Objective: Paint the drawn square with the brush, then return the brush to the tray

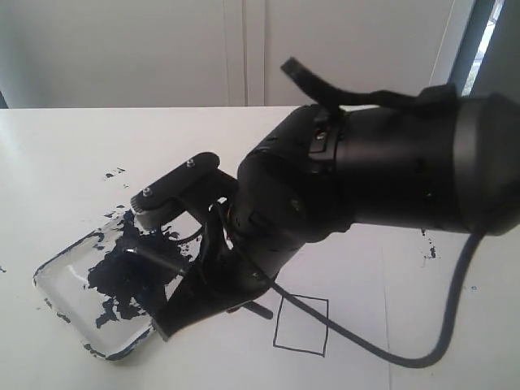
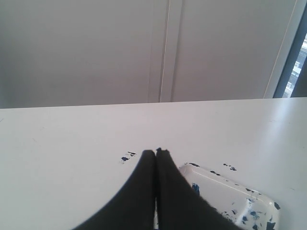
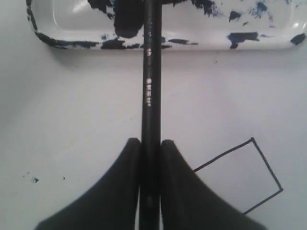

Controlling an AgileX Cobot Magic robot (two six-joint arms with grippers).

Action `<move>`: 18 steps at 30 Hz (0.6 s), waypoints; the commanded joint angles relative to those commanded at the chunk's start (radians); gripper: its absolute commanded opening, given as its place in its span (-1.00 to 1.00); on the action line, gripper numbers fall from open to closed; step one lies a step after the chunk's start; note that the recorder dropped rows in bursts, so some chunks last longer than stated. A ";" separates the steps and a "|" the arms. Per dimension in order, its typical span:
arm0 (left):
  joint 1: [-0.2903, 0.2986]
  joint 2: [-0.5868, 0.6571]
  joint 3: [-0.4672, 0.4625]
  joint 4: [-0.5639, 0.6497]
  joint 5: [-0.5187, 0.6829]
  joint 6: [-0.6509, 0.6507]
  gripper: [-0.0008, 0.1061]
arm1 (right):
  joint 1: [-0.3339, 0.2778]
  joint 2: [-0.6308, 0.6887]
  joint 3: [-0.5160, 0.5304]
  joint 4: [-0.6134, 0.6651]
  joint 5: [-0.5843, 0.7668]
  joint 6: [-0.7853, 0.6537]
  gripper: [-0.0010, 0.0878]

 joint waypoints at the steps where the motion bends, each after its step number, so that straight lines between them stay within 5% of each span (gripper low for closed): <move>1: 0.000 0.000 0.000 0.000 0.000 0.000 -0.99 | 0.000 -0.007 0.000 -0.031 0.032 0.024 -0.98; 18: 0.000 0.000 0.000 0.000 -0.002 0.000 -0.99 | 0.000 0.025 0.012 -0.057 0.178 0.022 -0.98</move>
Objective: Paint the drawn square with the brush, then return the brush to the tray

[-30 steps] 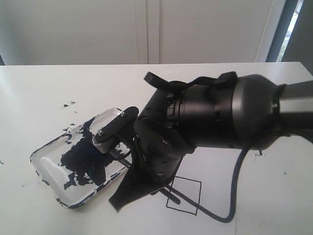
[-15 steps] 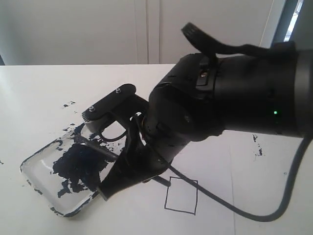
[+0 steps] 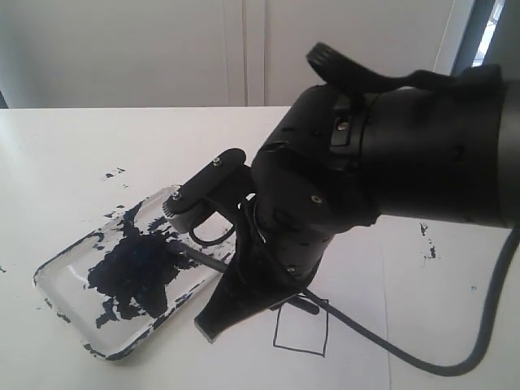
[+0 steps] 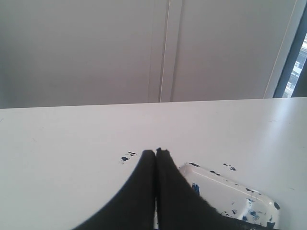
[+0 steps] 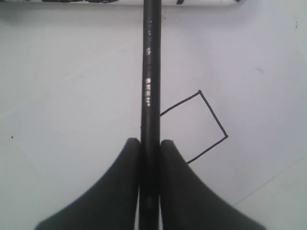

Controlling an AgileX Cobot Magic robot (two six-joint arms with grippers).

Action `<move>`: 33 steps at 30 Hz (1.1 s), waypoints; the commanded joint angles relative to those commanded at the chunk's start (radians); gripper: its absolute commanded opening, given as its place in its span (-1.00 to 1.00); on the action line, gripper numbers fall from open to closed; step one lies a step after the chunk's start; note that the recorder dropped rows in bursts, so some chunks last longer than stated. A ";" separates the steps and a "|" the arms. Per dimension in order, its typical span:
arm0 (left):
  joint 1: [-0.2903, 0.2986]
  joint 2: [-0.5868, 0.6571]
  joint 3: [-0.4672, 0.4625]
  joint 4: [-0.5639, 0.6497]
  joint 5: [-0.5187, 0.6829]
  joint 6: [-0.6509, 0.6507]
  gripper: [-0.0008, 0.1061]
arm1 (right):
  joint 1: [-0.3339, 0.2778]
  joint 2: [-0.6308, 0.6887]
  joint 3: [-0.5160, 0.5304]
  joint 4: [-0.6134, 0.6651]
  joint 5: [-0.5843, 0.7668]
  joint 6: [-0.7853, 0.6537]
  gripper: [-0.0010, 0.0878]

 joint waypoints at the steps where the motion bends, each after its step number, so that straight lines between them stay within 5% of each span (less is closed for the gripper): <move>1: 0.000 0.000 0.000 0.000 0.000 0.000 -0.99 | 0.000 0.013 0.000 0.013 0.007 -0.016 -0.98; 12: 0.000 0.000 0.000 0.000 0.000 0.000 -0.99 | 0.000 0.001 -0.002 0.182 -0.163 -0.129 -0.98; 18: 0.000 0.000 0.000 0.000 0.000 0.000 -0.99 | 0.000 -0.106 -0.002 0.163 -0.174 -0.111 -0.98; 26: 0.000 0.000 0.000 0.000 0.000 0.000 -0.99 | 0.000 -0.017 0.002 -0.009 -0.045 0.002 -0.98; 33: 0.000 0.000 0.000 0.000 0.000 0.002 -0.99 | 0.000 0.047 0.002 -0.015 -0.038 0.010 -0.98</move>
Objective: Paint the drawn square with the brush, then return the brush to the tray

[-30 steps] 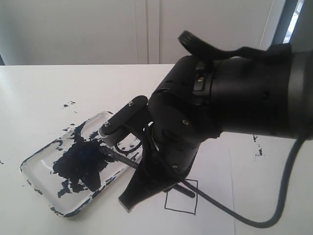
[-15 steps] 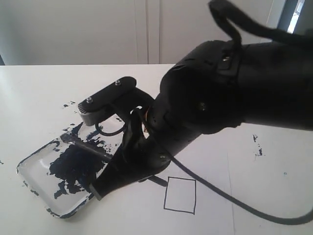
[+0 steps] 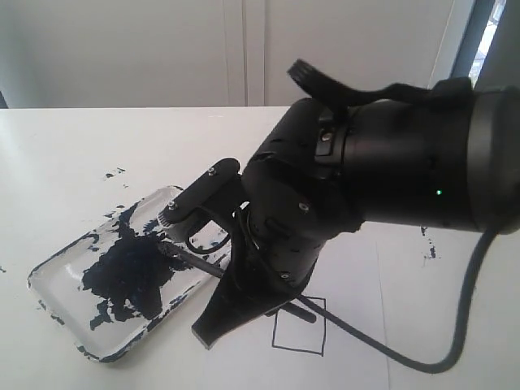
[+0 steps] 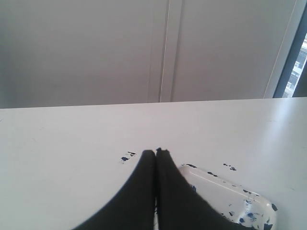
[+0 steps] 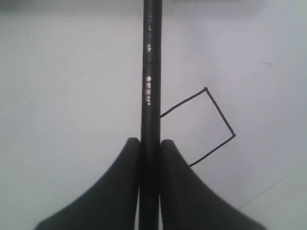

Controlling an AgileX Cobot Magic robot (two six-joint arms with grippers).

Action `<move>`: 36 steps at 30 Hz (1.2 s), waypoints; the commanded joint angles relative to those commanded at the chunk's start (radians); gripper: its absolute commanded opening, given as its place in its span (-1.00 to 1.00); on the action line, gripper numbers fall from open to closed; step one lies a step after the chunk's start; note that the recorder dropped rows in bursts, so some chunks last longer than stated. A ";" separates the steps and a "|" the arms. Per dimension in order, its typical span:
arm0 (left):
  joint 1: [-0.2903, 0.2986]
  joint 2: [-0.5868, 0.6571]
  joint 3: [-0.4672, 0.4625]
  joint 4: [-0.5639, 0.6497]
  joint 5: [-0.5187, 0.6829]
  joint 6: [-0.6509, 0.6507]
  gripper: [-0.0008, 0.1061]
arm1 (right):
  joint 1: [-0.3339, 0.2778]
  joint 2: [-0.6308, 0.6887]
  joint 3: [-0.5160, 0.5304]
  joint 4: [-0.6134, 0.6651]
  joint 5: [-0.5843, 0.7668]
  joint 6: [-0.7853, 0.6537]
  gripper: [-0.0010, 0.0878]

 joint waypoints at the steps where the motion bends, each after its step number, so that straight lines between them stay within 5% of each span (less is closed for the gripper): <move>1: 0.000 0.000 0.000 0.000 0.000 0.000 -0.99 | 0.000 0.013 0.000 0.007 0.000 0.000 -0.98; 12: 0.000 0.000 0.000 0.000 0.000 0.000 -0.99 | 0.000 0.045 0.000 0.146 -0.041 -0.099 -0.98; 21: 0.000 0.000 0.000 0.000 0.000 0.000 -0.99 | 0.000 -0.046 0.000 -0.019 0.011 0.018 -0.98; 29: 0.000 0.000 0.000 0.000 0.000 0.000 -0.99 | 0.000 0.003 0.000 -0.018 0.029 0.018 -0.98; 36: 0.000 0.000 0.000 0.000 0.000 0.000 -0.99 | 0.000 0.032 0.000 0.128 0.033 -0.088 -0.98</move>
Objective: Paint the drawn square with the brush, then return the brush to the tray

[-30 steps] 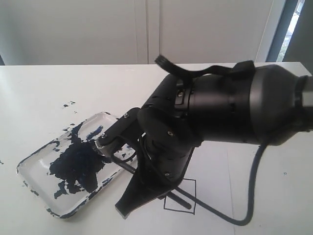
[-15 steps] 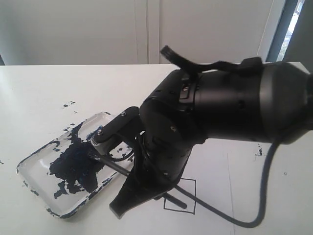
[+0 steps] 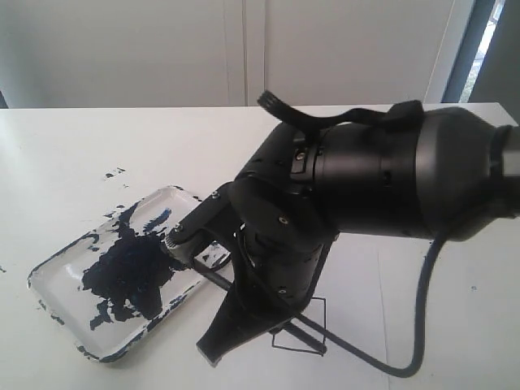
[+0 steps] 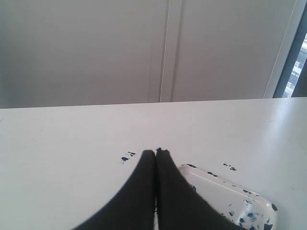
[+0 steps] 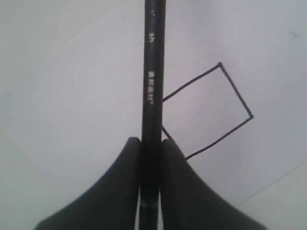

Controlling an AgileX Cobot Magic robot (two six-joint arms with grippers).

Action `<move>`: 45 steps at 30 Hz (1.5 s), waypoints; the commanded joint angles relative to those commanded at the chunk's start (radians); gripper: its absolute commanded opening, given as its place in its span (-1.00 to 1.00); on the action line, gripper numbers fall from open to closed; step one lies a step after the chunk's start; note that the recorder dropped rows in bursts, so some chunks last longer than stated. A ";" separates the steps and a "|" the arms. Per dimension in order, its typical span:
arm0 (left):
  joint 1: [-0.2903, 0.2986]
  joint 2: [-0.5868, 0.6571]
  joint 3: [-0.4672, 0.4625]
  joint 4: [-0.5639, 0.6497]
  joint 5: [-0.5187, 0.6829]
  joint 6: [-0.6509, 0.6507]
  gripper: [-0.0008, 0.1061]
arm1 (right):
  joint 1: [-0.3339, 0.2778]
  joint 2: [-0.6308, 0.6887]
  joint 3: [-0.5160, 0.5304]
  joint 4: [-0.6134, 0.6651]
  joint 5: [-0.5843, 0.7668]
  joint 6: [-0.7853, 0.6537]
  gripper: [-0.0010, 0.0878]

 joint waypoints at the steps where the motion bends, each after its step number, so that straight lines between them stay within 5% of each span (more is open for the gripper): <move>1: 0.000 0.000 0.000 0.000 0.000 0.000 -0.99 | 0.000 0.000 0.000 0.024 0.000 -0.023 -0.98; 9: 0.000 0.000 0.000 0.000 0.000 0.000 -0.99 | 0.000 -0.037 0.000 0.096 -0.041 -0.069 -0.98; 17: 0.000 0.000 0.000 0.000 -0.003 0.000 -0.99 | 0.000 -0.105 -0.002 -0.045 0.006 0.019 -0.98; 25: 0.000 0.000 0.000 0.000 -0.010 0.000 -0.99 | 0.000 -0.041 -0.002 -0.045 0.032 0.019 -0.98; 36: 0.000 0.000 0.000 0.000 -0.010 0.002 -0.99 | 0.000 -0.046 -0.004 0.069 0.018 -0.053 -0.98; 45: 0.000 0.000 -0.011 0.000 -0.093 0.055 -0.99 | 0.000 -0.197 -0.006 0.069 0.015 -0.026 -0.98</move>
